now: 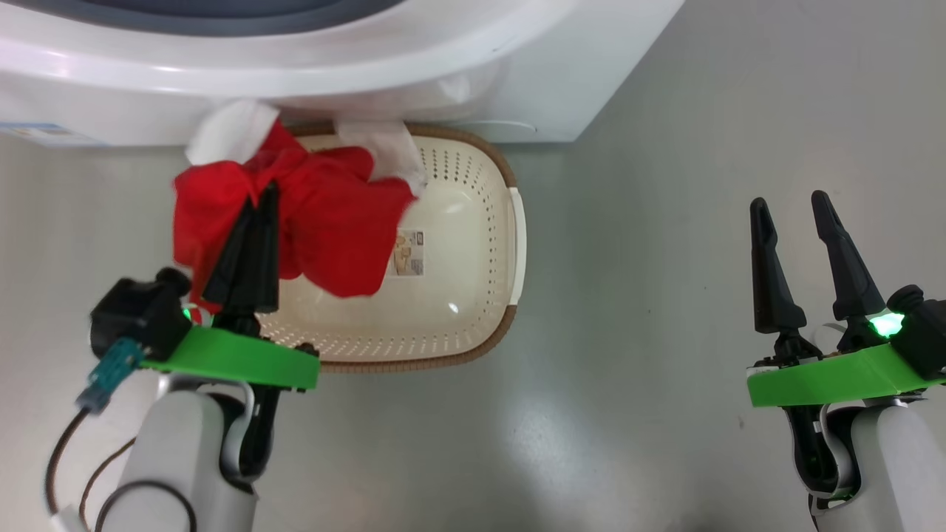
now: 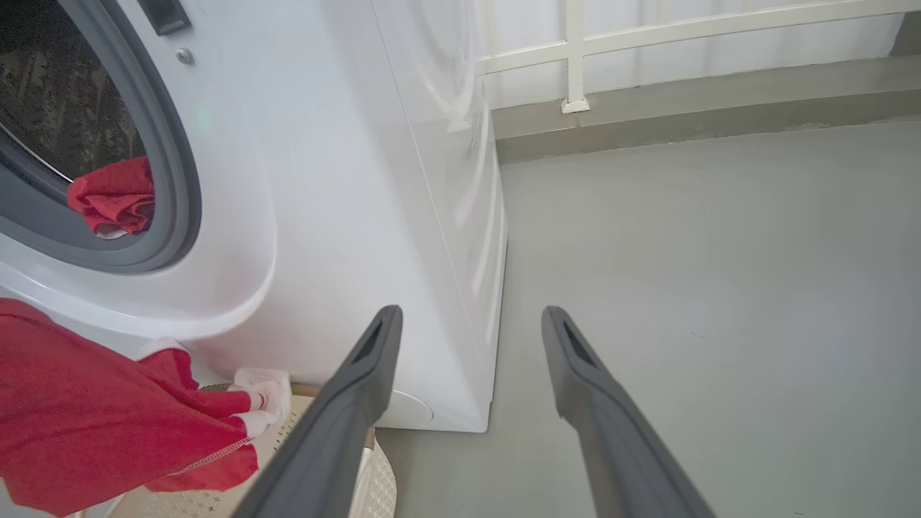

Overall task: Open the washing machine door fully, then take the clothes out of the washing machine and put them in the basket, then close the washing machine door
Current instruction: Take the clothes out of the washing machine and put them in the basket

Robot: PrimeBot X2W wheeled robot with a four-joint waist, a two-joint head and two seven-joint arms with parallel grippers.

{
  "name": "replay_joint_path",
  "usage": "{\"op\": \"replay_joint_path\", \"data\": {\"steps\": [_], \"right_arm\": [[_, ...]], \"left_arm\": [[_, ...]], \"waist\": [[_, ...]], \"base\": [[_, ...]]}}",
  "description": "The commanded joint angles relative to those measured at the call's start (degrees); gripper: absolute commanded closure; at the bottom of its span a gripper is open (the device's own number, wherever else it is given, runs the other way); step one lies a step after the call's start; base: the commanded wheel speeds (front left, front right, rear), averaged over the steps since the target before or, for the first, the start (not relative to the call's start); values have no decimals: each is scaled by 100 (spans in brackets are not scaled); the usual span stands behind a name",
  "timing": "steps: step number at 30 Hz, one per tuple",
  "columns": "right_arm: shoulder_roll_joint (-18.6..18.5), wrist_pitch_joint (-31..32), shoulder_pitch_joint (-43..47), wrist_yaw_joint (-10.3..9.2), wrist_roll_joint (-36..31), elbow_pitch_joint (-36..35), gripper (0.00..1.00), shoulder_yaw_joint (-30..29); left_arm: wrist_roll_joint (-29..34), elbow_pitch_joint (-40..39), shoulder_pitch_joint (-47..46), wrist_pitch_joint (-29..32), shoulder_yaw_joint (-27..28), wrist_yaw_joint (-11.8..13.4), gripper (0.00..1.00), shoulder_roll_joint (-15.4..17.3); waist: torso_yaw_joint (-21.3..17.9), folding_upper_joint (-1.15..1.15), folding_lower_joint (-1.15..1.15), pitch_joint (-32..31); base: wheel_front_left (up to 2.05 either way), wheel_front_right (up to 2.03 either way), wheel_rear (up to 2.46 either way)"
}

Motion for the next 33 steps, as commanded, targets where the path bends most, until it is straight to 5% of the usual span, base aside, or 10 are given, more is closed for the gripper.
{"op": "replay_joint_path", "data": {"steps": [1, 16, 33], "right_arm": [[10, -36, -24, 37, 44, -155, 0, 143], [11, -36, -273, 37, 123, -263, 0, 278], [11, -36, -470, 37, 140, -384, 0, 355]], "left_arm": [[45, 12, -107, -27, 98, -33, 100, 170], [-226, 2113, -1072, -27, -633, -33, 100, 407], [-546, 3488, -2009, -27, -1084, -33, 100, 612]], "waist": [[-53, 0, 0, 158], [-200, 0, 0, 867], [-391, 0, 0, 1382]], "base": [[0, 0, 0], [0, 0, 0], [0, 0, 0]]}}
